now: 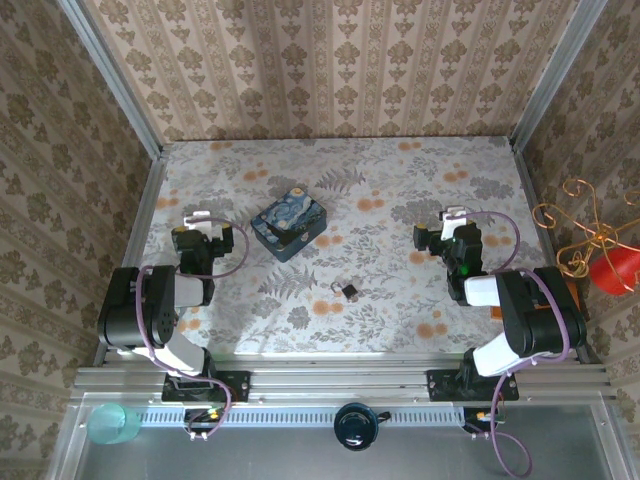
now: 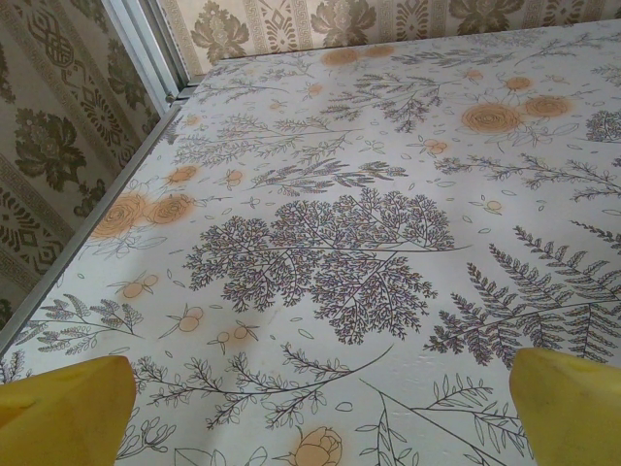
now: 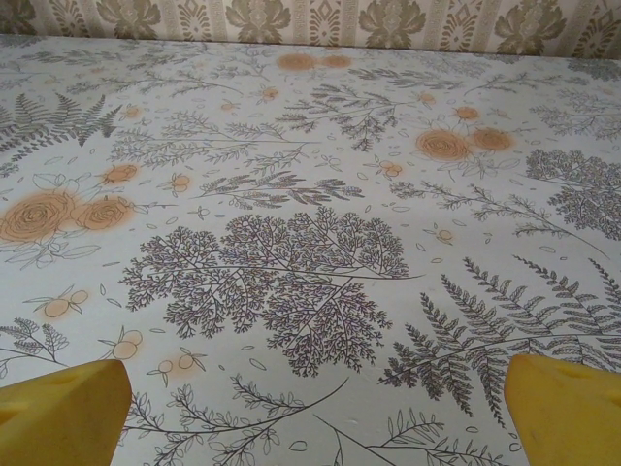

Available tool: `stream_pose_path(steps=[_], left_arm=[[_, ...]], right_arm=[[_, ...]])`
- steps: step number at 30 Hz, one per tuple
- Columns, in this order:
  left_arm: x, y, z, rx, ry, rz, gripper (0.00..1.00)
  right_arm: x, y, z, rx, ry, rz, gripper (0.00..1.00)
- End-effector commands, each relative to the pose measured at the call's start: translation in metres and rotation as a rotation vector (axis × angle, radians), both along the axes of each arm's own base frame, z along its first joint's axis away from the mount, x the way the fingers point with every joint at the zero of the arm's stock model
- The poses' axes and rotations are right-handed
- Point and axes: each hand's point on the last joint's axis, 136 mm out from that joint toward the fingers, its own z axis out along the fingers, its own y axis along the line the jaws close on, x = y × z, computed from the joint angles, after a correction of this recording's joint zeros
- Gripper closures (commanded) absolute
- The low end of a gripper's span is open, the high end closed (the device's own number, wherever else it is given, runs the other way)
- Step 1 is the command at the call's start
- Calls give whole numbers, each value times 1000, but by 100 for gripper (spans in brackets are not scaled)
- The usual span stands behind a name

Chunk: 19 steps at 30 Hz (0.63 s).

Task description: Unlock a padlock with a key

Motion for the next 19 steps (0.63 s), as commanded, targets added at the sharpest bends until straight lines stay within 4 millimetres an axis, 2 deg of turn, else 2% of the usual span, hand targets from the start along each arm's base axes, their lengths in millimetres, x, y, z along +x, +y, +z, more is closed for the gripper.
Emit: stream_pose_path(steps=[1, 17, 19], left_arm=[[1, 2, 6, -13, -19, 15, 0], [1, 2, 6, -13, -21, 13, 0], [-1, -5, 7, -3, -32, -23, 0]], right_arm=[[6, 1, 6, 19, -12, 3, 0], [8, -2, 6, 34, -7, 2, 0], [7, -2, 6, 34, -8, 2, 0]])
